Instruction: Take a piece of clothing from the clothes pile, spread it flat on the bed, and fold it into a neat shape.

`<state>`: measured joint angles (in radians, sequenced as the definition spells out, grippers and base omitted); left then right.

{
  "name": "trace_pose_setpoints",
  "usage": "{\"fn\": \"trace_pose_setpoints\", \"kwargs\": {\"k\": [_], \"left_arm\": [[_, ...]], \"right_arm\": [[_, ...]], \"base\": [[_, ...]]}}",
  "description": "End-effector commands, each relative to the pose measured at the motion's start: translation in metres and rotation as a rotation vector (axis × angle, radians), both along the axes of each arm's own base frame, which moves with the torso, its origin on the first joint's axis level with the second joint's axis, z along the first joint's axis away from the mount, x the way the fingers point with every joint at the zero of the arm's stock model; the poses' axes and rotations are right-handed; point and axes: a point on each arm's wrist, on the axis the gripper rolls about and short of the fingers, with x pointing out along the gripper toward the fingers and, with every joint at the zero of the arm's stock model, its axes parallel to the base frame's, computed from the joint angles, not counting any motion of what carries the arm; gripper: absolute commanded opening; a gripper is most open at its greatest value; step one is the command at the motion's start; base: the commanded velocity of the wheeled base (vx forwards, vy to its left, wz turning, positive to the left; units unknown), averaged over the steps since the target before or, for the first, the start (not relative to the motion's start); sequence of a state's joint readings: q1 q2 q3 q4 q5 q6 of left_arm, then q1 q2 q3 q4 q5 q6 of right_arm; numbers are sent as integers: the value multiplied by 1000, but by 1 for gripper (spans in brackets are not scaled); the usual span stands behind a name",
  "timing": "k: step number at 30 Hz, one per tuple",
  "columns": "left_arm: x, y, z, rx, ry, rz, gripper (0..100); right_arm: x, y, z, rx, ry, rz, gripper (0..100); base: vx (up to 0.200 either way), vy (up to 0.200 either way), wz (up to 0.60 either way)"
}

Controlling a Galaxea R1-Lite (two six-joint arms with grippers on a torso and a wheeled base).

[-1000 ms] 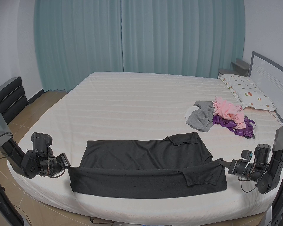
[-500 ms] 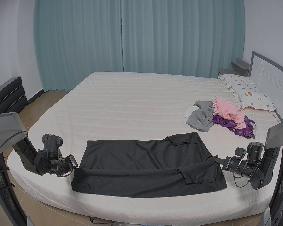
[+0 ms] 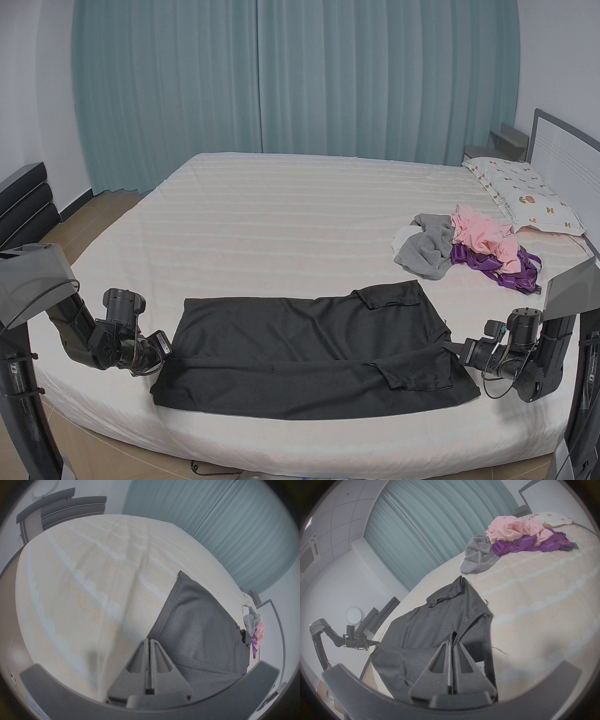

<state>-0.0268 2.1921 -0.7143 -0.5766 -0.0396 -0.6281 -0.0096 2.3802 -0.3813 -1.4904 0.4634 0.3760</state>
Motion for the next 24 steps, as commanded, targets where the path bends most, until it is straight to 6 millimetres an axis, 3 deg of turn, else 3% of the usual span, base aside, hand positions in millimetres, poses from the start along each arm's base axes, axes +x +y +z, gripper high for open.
{"fn": "trace_pose_setpoints", "kwargs": {"k": [1, 9, 10, 12, 19, 24], "left_arm": [[2, -3, -2, -5, 3, -2, 100], [0, -3, -1, -5, 6, -4, 100], [-2, -1, 3, -8, -2, 6, 100], [-3, 0, 14, -25, -27, 20, 100], [-4, 2, 51, -66, -141, 53, 100], [16, -1, 68, -71, -228, 46, 100]], "right_arm": [[1, 2, -9, 1, 24, 9, 100], [1, 3, 10, 45, -18, -9, 100], [1, 5, 23, 116, -20, -34, 100], [-1, 9, 30, 183, -2, -57, 100], [-10, 10, 34, 230, 34, -89, 100], [-13, 17, 39, 300, 68, -98, 100]], "base": [[0, 0, 0], [0, 0, 0], [0, 0, 0], [0, 0, 0], [0, 0, 0], [0, 0, 0]]}}
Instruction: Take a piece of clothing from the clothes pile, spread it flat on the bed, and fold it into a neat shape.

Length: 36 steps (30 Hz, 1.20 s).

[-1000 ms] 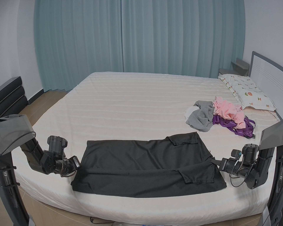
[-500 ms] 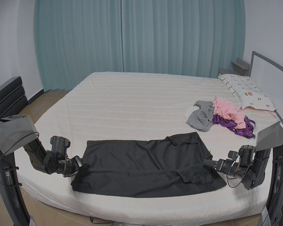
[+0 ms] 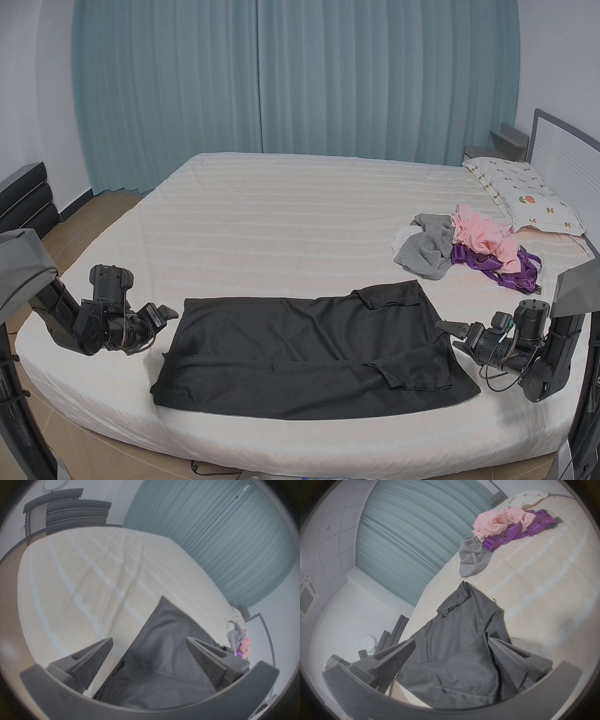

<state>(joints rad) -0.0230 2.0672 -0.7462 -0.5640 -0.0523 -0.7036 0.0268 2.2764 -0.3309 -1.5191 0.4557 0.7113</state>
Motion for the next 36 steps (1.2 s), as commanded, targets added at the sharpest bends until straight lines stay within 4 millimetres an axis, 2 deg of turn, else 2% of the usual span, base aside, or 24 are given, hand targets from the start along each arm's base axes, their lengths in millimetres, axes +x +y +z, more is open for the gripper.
{"fn": "trace_pose_setpoints", "kwargs": {"k": [1, 2, 4, 11, 15, 17, 22, 27, 36], "left_arm": [[20, -2, 22, -6, -103, -4, 100], [23, -2, 21, -7, -106, -5, 100], [51, -3, 14, -12, -131, -11, 100], [106, -13, -3, -63, -71, -85, 100], [133, -15, -27, -69, -61, -94, 100], [139, -17, -39, -57, -44, -92, 100], [147, -16, -57, -97, -35, -44, 100], [149, -12, -40, -163, -78, 3, 100], [152, -4, -26, -175, -148, 29, 100]], "right_arm": [[-5, 9, 10, 50, 5, 9, 100], [-5, 10, 10, 53, 10, 7, 100], [-7, 17, 10, 63, 19, 24, 100], [-7, 21, 9, 66, 22, 36, 100], [-7, 19, 7, 67, 31, 29, 100], [-7, 18, 7, 68, 33, 26, 100], [-6, 17, 5, 68, 36, 22, 100], [-7, 17, 5, 68, 42, 22, 100], [-7, 14, 4, 69, 47, 11, 100]], "base": [[0, 0, 0], [0, 0, 0], [0, 0, 0], [0, 0, 0], [0, 0, 0], [0, 0, 0], [0, 0, 0], [0, 0, 0], [0, 0, 0]]}}
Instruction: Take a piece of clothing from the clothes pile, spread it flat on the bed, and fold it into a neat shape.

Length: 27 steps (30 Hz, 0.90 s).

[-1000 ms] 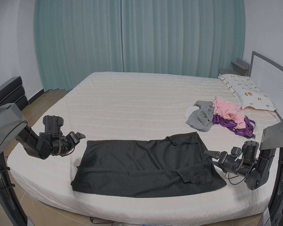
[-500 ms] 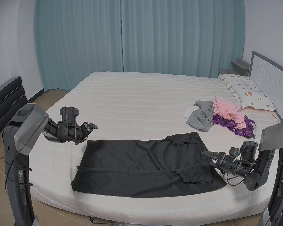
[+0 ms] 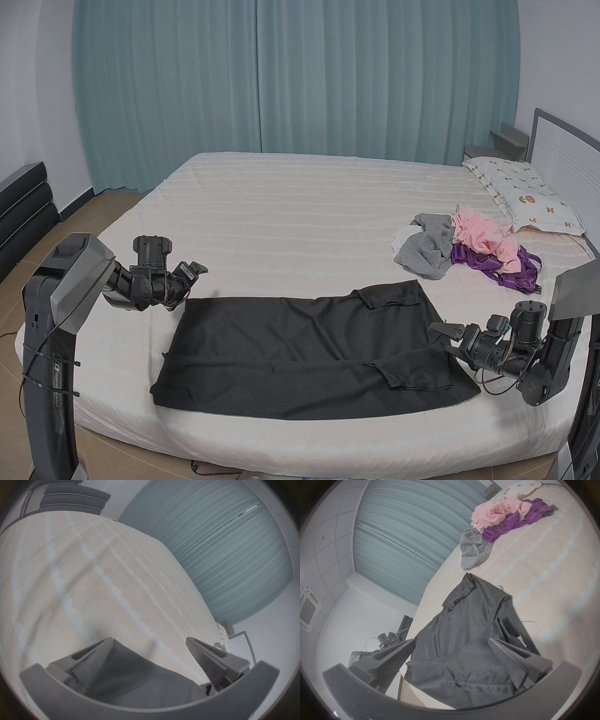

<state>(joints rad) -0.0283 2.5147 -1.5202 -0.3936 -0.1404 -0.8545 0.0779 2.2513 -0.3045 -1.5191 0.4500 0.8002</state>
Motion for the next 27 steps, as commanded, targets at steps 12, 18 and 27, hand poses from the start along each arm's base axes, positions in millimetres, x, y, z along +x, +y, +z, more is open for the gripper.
{"fn": "trace_pose_setpoints", "kwargs": {"k": [12, 18, 27], "left_arm": [[7, 7, -25, 15, 9, 7, 100], [7, 8, -25, 9, 11, 5, 0], [-5, 9, -15, 19, 25, 22, 0]], "right_arm": [[0, 0, -4, 0, 14, 0, 100], [0, 0, -5, -1, 16, -2, 100], [4, -1, 1, -16, -15, -55, 100]], "base": [[0, 0, 0], [0, 0, 0], [0, 0, 0]]}}
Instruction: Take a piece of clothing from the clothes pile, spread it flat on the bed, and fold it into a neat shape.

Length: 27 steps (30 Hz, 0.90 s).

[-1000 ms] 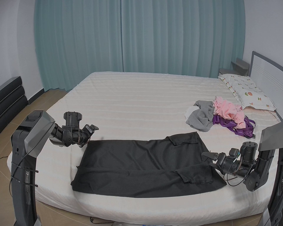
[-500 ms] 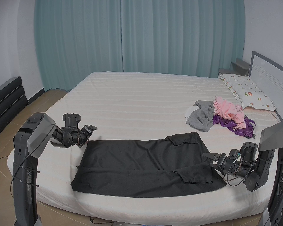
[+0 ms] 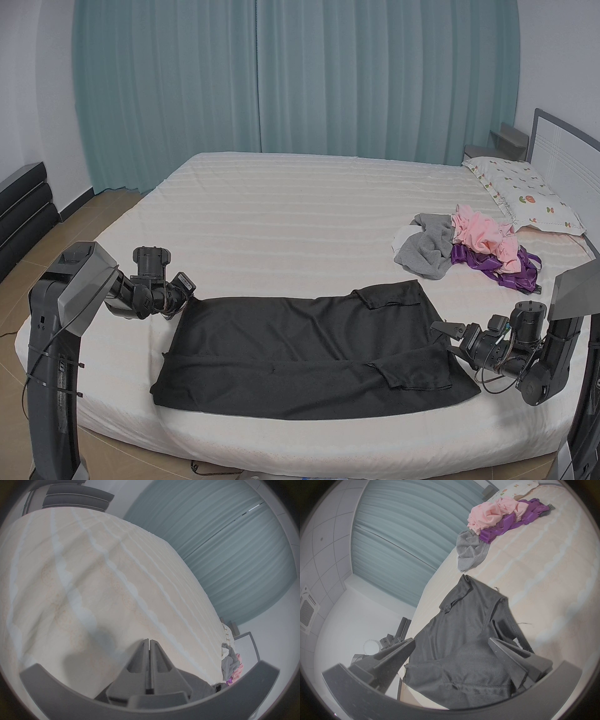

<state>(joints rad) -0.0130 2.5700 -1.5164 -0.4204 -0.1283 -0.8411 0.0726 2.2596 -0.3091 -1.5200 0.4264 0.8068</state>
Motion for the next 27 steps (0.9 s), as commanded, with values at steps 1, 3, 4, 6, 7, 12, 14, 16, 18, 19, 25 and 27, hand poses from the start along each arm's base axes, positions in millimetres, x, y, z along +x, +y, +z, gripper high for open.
{"fn": "trace_pose_setpoints", "kwargs": {"k": [1, 3, 4, 6, 7, 12, 14, 16, 18, 19, 25, 27], "left_arm": [[-7, 3, 13, 2, -7, 15, 0], [-7, 7, 17, 8, -15, 44, 0], [-7, 7, 18, 9, -17, 62, 0], [-6, 8, 20, 5, -34, 86, 0], [-5, 8, 21, 0, -46, 93, 0], [-5, 10, 21, -16, -73, 111, 0], [-5, 12, 19, -16, -72, 112, 0], [-5, 12, 16, -14, -67, 112, 0], [-5, 13, 16, -15, -67, 115, 0], [-5, 13, 16, -16, -67, 116, 0], [-5, 13, 16, -18, -64, 115, 0], [-5, 13, 15, -20, -62, 116, 0]], "right_arm": [[6, 2, 4, -19, -35, -39, 100], [14, 4, 7, -25, -56, -52, 100], [18, 5, 7, -27, -62, -56, 100], [25, 8, 7, -28, -75, -53, 100], [29, 10, 6, -29, -80, -49, 100], [60, 13, 6, -50, -50, -72, 100], [78, 14, 10, -62, -50, -95, 100], [97, 15, 12, -64, -67, -108, 100], [113, 16, 12, -65, -81, -113, 100], [122, 17, 10, -73, -78, -111, 100], [152, 23, -20, -201, -45, -91, 100], [157, 24, -24, -225, -52, -97, 100]], "base": [[0, 0, 0], [0, 0, 0], [0, 0, 0], [0, 0, 0], [0, 0, 0], [0, 0, 0], [0, 0, 0], [0, 0, 0], [0, 0, 0], [0, 0, 0], [0, 0, 0], [0, 0, 0]]}}
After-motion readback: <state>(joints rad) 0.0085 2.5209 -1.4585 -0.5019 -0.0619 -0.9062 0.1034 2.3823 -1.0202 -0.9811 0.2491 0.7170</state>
